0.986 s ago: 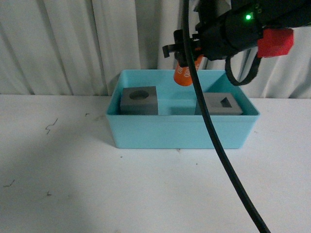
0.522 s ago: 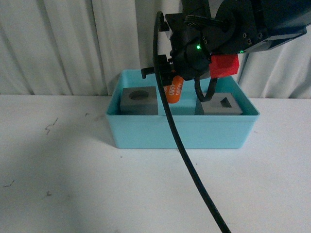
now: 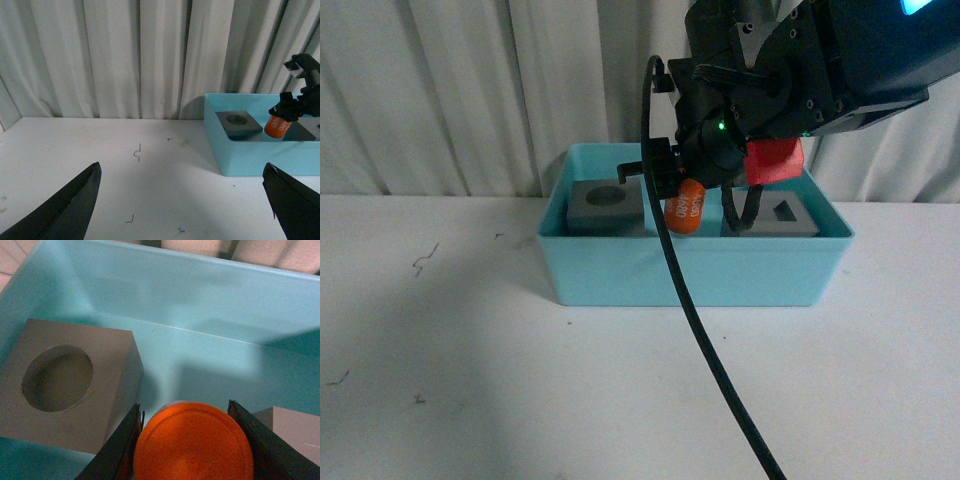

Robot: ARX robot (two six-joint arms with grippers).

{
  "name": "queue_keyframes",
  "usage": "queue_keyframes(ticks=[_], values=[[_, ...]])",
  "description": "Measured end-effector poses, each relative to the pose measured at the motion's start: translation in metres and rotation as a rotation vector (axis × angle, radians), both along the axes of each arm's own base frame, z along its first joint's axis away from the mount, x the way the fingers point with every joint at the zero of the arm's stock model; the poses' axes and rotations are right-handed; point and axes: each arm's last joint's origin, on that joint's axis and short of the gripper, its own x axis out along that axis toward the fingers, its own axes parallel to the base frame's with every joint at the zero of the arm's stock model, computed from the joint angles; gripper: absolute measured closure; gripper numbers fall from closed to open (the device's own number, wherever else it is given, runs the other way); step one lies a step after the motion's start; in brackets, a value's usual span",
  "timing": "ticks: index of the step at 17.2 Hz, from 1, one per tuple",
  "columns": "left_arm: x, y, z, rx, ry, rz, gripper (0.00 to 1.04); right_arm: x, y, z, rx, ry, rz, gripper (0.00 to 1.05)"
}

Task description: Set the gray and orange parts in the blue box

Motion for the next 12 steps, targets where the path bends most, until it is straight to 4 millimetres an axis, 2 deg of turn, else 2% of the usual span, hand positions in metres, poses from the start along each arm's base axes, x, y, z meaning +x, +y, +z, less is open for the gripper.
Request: queue_keyframes(ticks=[3, 4, 5, 6, 7, 12], values=[[0.0, 0.0, 0.0, 0.0, 0.0, 0.0, 0.07, 0.0, -0.001, -0.001, 0.011, 0.01, -0.02, 0.57], [0.0, 0.0, 0.0, 0.0, 0.0, 0.0, 0.07, -0.002, -0.001, -0.005, 0.017, 0.017, -0.025, 0.33], [0.0, 0.0, 0.0, 0.0, 0.0, 0.0, 0.07, -0.002, -0.002, -0.005, 0.044, -0.002, -0.035, 0.04], [0.0, 0.0, 0.0, 0.0, 0.0, 0.0, 0.07, -0.011, -0.006, 0.018, 0.079, -0.08, -0.036, 0.06], [0.0, 0.0, 0.0, 0.0, 0.0, 0.0, 0.07, -0.022, -0.017, 0.056, 0.115, -0.176, -0.039, 0.06], [0.0, 0.0, 0.0, 0.0, 0.0, 0.0, 0.07, -0.04, -0.034, 0.096, 0.142, -0.28, -0.051, 0.06]])
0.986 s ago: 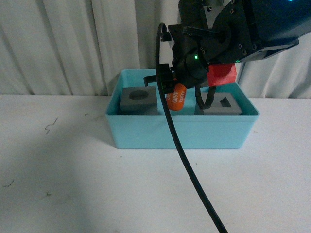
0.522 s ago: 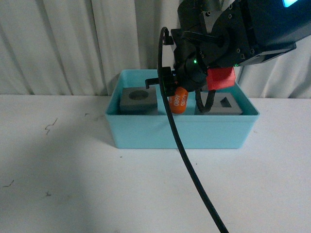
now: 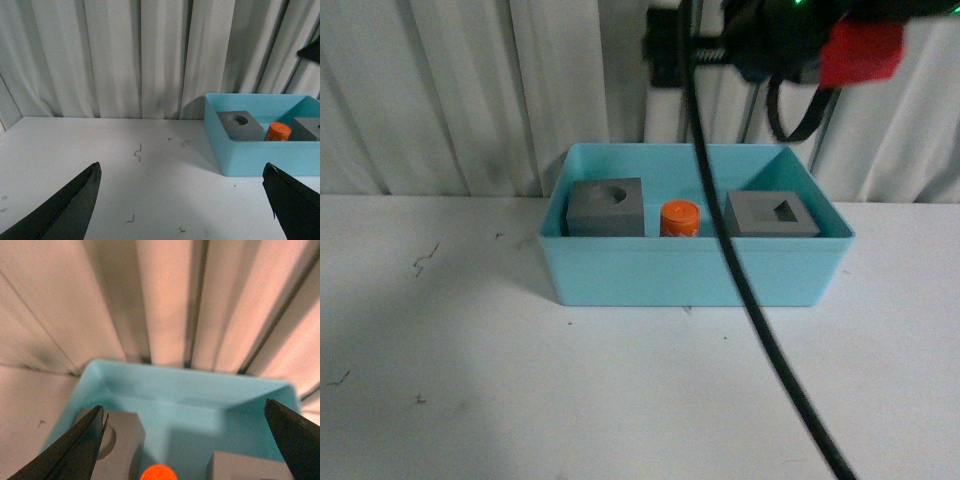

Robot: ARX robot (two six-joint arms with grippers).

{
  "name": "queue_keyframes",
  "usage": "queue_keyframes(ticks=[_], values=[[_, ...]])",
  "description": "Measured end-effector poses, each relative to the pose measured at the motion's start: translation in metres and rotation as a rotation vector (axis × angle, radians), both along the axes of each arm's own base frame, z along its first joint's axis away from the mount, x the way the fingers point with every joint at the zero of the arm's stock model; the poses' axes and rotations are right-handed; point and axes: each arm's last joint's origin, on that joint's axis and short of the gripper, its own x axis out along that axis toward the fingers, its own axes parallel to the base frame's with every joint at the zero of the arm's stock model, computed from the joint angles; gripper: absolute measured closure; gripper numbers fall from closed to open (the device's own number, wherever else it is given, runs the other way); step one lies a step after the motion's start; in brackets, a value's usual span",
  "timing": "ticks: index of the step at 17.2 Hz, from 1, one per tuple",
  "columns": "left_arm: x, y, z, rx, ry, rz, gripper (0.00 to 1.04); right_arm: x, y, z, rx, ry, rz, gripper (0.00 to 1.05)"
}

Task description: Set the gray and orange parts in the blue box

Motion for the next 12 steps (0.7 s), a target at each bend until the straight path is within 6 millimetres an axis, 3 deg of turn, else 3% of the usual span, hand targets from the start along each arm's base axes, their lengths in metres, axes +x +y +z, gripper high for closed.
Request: queue_keyframes(ticks=[4, 7, 9, 11, 12], values=[[0.0, 0.0, 0.0, 0.0, 0.0, 0.0, 0.07, -0.027, -0.026, 0.032, 0.022, -0.071, -0.034, 0.06], [0.0, 0.0, 0.0, 0.0, 0.0, 0.0, 0.07, -0.061, -0.057, 0.039, 0.02, -0.073, -0.086, 0.06], [0.0, 0.0, 0.0, 0.0, 0.0, 0.0, 0.07, -0.119, -0.098, 0.012, -0.028, 0.047, -0.203, 0.06], [0.0, 0.0, 0.0, 0.0, 0.0, 0.0, 0.07, -0.186, -0.112, -0.006, -0.039, 0.158, -0.274, 0.06], [0.0, 0.0, 0.0, 0.0, 0.0, 0.0, 0.07, -0.219, -0.11, -0.011, -0.036, 0.195, -0.278, 0.06]])
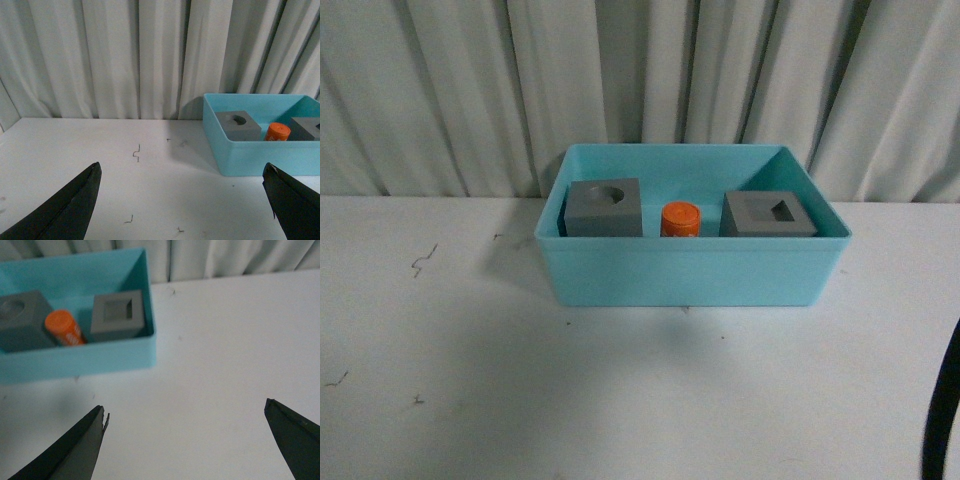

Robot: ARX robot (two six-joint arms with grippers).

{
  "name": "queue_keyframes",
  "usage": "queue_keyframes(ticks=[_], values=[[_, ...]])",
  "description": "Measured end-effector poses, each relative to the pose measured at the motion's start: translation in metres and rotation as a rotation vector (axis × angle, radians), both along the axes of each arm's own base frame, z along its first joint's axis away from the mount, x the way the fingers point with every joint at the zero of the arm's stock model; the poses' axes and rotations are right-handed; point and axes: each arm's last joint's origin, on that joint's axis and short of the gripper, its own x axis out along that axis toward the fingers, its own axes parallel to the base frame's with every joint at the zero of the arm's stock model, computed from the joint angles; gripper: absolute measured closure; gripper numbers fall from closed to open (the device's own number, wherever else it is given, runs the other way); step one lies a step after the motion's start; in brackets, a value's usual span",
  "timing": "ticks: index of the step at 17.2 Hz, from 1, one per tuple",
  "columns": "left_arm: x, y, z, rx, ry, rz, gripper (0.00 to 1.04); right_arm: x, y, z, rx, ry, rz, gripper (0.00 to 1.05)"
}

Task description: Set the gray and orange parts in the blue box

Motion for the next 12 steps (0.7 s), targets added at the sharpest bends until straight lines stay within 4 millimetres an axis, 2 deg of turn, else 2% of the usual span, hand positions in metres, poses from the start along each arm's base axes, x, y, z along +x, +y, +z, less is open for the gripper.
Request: queue_keyframes(ticks=[1, 2, 3, 4, 6, 10, 12], values=[[0.0, 0.0, 0.0, 0.0, 0.0, 0.0, 0.07, -0.024, 0.005, -0.005, 0.018, 0.03, 0.016, 0.06], [0.0, 0.0, 0.0, 0.0, 0.0, 0.0, 0.07, -0.027, 0.007, -0.01, 0.052, -0.133, 0.032, 0.12], [0.0, 0.0, 0.0, 0.0, -0.001, 0.001, 0.07, -0.03, -0.004, -0.019, 0.027, -0.289, 0.02, 0.25], [0.0, 0.0, 0.0, 0.0, 0.003, 0.003, 0.07, -0.043, -0.014, -0.032, -0.002, -0.372, 0.02, 0.38], [0.0, 0.0, 0.0, 0.0, 0.001, 0.0, 0.07, -0.055, -0.024, -0.022, -0.013, -0.508, 0.028, 0.62], [0.0, 0.0, 0.0, 0.0, 0.001, 0.001, 0.07, -0.072, -0.036, -0.04, -0.032, -0.466, 0.034, 1.0], [0.0, 0.0, 0.0, 0.0, 0.001, 0.001, 0.07, -0.079, -0.04, -0.039, -0.036, -0.493, 0.031, 1.03]])
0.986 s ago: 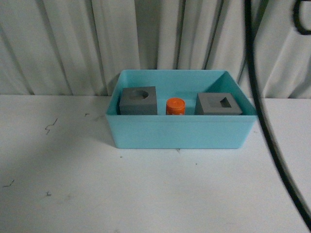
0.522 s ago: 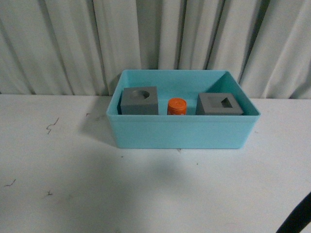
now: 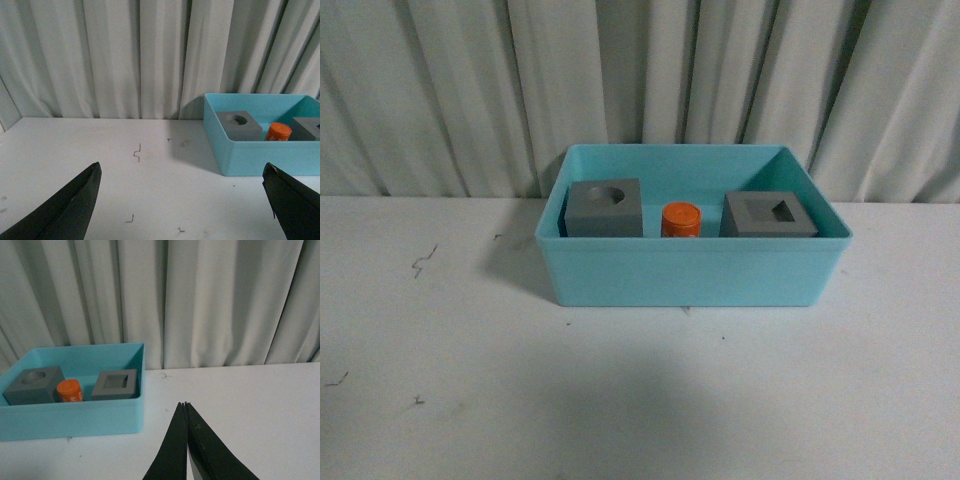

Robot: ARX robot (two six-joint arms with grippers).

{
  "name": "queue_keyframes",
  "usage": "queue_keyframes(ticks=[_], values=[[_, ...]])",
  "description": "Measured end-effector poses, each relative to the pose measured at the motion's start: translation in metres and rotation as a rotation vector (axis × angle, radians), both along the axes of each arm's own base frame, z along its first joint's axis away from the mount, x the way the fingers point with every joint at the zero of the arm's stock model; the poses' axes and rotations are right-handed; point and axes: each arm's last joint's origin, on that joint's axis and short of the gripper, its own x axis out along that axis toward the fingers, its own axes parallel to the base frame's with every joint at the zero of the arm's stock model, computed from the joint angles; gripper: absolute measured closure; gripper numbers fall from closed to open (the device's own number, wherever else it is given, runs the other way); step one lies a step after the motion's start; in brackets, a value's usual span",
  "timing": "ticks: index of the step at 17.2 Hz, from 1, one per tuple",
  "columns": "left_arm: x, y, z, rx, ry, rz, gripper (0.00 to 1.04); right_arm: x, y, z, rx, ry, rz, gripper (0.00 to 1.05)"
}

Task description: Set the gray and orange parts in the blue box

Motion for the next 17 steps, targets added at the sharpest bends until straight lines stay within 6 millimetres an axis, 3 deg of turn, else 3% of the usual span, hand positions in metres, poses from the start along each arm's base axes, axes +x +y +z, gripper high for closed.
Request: queue_keyframes(ticks=[4, 8, 17], values=[[0.0, 0.0, 0.0, 0.0, 0.0, 0.002, 0.07, -0.011, -0.015, -0.008, 0.0, 0.015, -0.016, 1.03], [0.0, 0.0, 0.0, 0.0, 0.0, 0.001, 0.07, -0.017, -0.013, -0.016, -0.001, 0.016, 0.007, 1.03], [0.0, 0.0, 0.0, 0.0, 0.0, 0.0, 0.07, -0.034, -0.013, -0.012, -0.001, -0.012, 0.007, 1.03]])
